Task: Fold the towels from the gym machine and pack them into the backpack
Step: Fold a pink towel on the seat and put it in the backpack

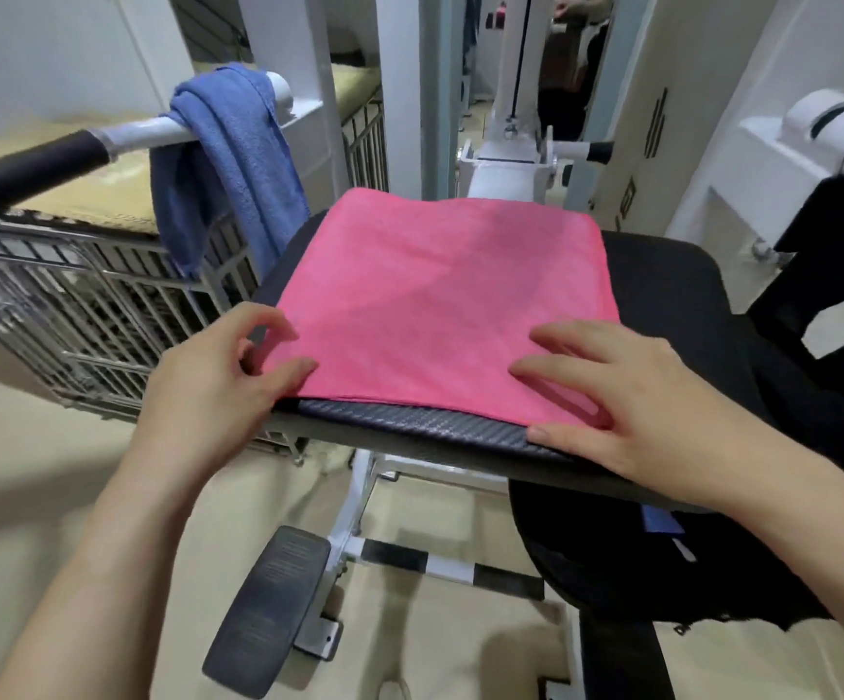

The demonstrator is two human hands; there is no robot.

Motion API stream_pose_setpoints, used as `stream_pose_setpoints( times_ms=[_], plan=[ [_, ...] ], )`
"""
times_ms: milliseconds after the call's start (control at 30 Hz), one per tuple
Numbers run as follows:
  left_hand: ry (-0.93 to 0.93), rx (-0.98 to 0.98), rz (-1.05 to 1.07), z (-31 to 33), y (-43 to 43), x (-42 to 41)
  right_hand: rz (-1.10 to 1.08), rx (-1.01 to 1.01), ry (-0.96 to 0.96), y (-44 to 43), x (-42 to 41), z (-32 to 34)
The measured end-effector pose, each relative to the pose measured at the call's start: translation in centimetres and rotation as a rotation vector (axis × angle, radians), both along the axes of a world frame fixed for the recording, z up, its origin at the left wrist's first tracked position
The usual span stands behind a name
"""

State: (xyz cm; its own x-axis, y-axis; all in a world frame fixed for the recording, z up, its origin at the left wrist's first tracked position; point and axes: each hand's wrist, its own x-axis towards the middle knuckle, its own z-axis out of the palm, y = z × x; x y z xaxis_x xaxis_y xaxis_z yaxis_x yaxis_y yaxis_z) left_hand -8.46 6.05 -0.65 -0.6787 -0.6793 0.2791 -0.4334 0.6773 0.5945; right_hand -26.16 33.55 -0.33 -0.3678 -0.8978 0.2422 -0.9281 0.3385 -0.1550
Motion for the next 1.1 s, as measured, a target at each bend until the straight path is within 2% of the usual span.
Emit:
stream_pose_setpoints(
  times_ms=[133, 233, 400, 500, 733, 833, 900, 933, 1000, 1100],
  plan=[
    [0.065, 0.367, -0.207, 0.6, -0.2, 1.7, 0.071, -0.039, 0.162, 1.5, 0.9, 0.2],
    [0.077, 0.382, -0.223, 0.6, -0.5, 2.3, 0.078, 0.022, 0.256, 2.6, 1.5, 0.6],
    [0.107, 0.103, -0.008, -0.7, 0.3, 1.5, 0.038, 0.069, 0.353, 3.3, 1.6, 0.7],
    [0.108, 0.074, -0.001, -0.6, 0.3, 1.8, -0.019, 0.065, 0.378, 3.5, 1.6, 0.3],
    [0.014, 0.005, -0.124, -1.0, 0.2, 4.4, 0.004, 0.068, 0.362, 4.7, 3.0, 0.8],
    [-0.036, -0.291, -0.232, -1.5, 0.7, 4.9, 0.009, 0.018, 0.427, 4.0, 3.6, 0.4],
    [-0.188, -0.538, -0.326, -2.4, 1.2, 4.4, 0.014, 0.018, 0.432, 3.0, 3.7, -0.5],
    [-0.282, -0.601, -0.348, -2.7, 1.7, 3.9, 0.026, 0.029, 0.414, 2.5, 3.7, -1.0],
    [-0.341, -0.644, -0.378, -3.1, 2.2, 3.0, 0.057, 0.052, 0.387, 1.9, 3.4, -1.4],
    [-0.242, -0.609, -0.397, -3.1, 1.5, 2.4, 0.083, 0.083, 0.333, 2.0, 2.9, -0.5]
  ],
)
